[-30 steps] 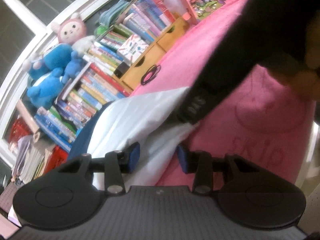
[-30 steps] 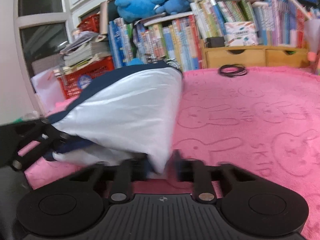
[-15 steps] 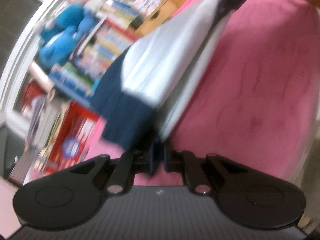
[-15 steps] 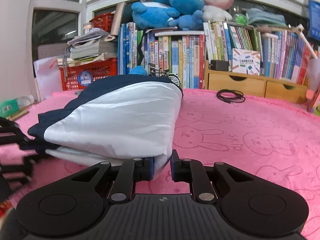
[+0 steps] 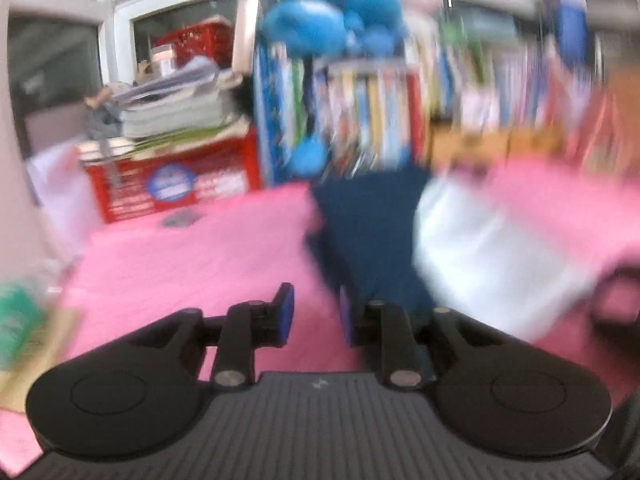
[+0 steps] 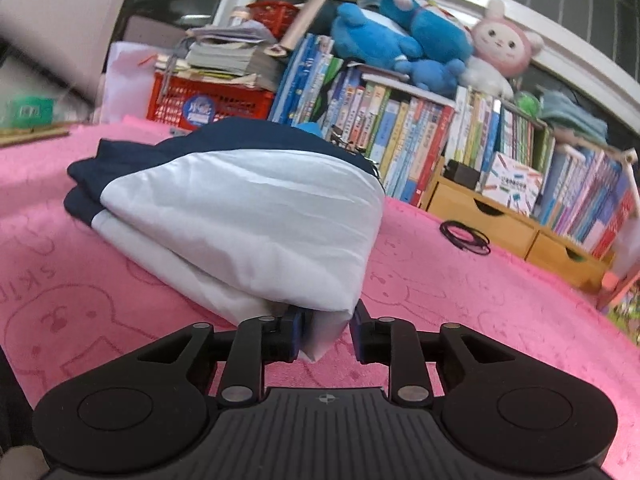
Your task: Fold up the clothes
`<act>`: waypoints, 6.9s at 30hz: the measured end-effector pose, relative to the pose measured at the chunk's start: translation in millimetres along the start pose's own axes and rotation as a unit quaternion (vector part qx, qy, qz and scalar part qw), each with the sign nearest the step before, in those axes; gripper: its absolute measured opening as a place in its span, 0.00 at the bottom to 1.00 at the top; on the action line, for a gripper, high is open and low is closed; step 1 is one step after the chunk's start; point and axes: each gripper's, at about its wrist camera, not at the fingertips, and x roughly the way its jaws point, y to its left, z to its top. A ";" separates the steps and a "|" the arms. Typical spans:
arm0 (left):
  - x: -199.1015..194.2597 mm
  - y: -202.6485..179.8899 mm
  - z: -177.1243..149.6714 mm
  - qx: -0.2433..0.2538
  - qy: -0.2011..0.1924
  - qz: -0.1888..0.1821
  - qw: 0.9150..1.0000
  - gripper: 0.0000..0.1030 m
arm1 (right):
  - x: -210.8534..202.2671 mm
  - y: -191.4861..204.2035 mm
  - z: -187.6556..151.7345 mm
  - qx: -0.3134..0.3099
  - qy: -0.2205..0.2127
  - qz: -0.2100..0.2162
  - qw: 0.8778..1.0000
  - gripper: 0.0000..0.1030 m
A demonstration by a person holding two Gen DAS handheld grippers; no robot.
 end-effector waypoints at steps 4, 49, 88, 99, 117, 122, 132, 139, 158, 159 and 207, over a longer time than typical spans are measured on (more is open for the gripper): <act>37.8 -43.9 20.2 0.034 -0.025 -0.035 0.999 0.28 | 1.3 7.2 0.6 -0.019 0.006 -0.003 1.000 0.28; 279.7 -46.2 108.8 -0.137 0.216 -0.196 0.947 0.50 | 182.3 -188.9 38.3 0.305 0.079 0.235 0.920 0.47; 230.3 -163.0 110.3 0.251 0.188 -0.163 0.936 0.15 | 174.6 -169.6 38.0 0.275 0.097 0.274 0.916 0.59; 260.4 -217.4 87.0 0.375 0.235 -0.071 0.894 0.50 | 161.8 -159.8 42.5 0.252 0.127 0.287 0.915 0.68; 375.3 -143.8 140.0 0.268 0.202 0.142 0.931 0.51 | 169.7 -165.4 37.7 0.271 0.134 0.310 0.901 0.74; 293.7 -99.0 158.4 0.178 0.151 0.061 0.970 0.52 | 169.7 -165.6 35.8 0.275 0.128 0.311 0.901 0.75; 156.9 32.5 95.3 -0.103 0.157 -0.044 0.981 0.59 | 173.9 -173.2 30.6 0.312 0.099 0.299 0.897 0.77; 177.6 99.5 29.9 -0.283 0.194 -0.118 0.932 0.69 | 190.4 -180.4 31.8 0.373 0.107 0.292 0.874 0.77; 252.3 53.3 64.6 -0.204 0.122 -0.121 0.964 0.24 | 208.8 -232.6 88.0 0.311 0.109 0.073 0.941 0.52; 245.8 53.1 61.5 -0.190 0.116 -0.102 0.970 0.24 | 204.5 -231.4 90.4 0.283 0.111 0.040 0.952 0.57; 77.7 44.9 -40.7 -0.371 0.041 -0.094 0.923 0.53 | 81.4 33.5 87.6 -0.056 0.005 0.041 0.998 0.81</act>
